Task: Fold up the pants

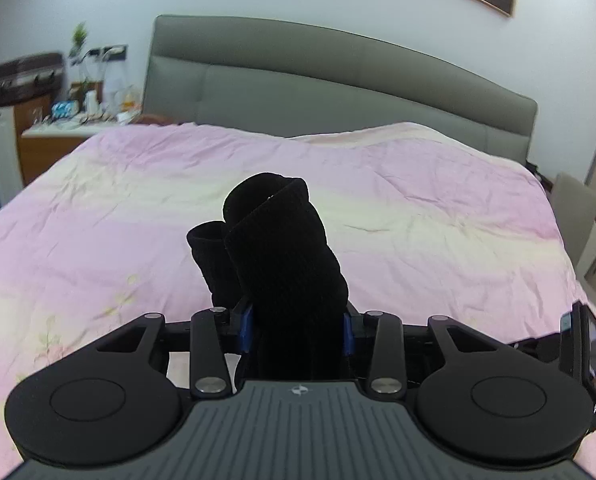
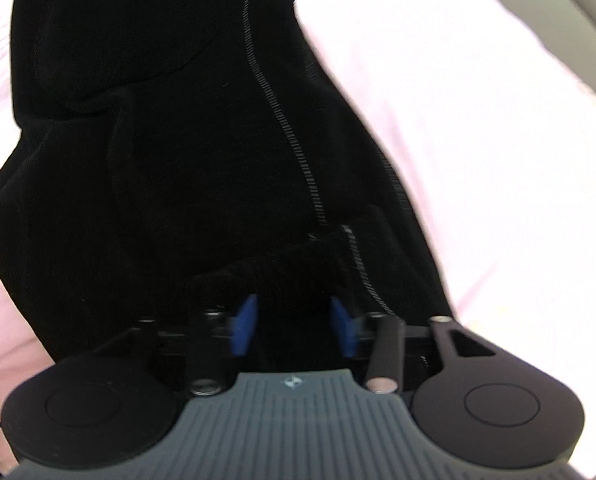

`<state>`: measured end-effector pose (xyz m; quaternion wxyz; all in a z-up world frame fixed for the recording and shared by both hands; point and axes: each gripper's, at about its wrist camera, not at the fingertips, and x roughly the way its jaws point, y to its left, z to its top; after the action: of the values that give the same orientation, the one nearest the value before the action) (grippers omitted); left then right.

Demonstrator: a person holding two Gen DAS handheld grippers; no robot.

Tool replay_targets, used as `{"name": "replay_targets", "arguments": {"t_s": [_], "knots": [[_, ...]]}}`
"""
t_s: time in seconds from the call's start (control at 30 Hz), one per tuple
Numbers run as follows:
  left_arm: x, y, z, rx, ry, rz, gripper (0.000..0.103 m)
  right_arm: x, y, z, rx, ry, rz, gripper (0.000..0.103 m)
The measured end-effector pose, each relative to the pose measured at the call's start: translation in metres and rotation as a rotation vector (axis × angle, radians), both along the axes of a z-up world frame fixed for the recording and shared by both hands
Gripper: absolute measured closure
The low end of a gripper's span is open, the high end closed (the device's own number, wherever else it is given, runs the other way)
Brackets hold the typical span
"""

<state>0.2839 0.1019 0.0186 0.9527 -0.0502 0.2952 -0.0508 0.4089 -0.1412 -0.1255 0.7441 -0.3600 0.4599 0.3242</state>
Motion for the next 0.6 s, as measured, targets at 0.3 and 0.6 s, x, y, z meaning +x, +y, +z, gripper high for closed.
{"name": "replay_targets", "arguments": {"t_s": [0.3, 0.6], "knots": [[-0.009, -0.139, -0.023, 0.313, -0.012, -0.261, 0.058, -0.038, -0.085, 0.028, 0.049, 0.003, -0.093, 0.037], [-0.048, -0.264, -0.098, 0.624, 0.051, -0.561, 0.058, -0.062, -0.161, 0.022, 0.075, 0.061, -0.229, 0.037]]}}
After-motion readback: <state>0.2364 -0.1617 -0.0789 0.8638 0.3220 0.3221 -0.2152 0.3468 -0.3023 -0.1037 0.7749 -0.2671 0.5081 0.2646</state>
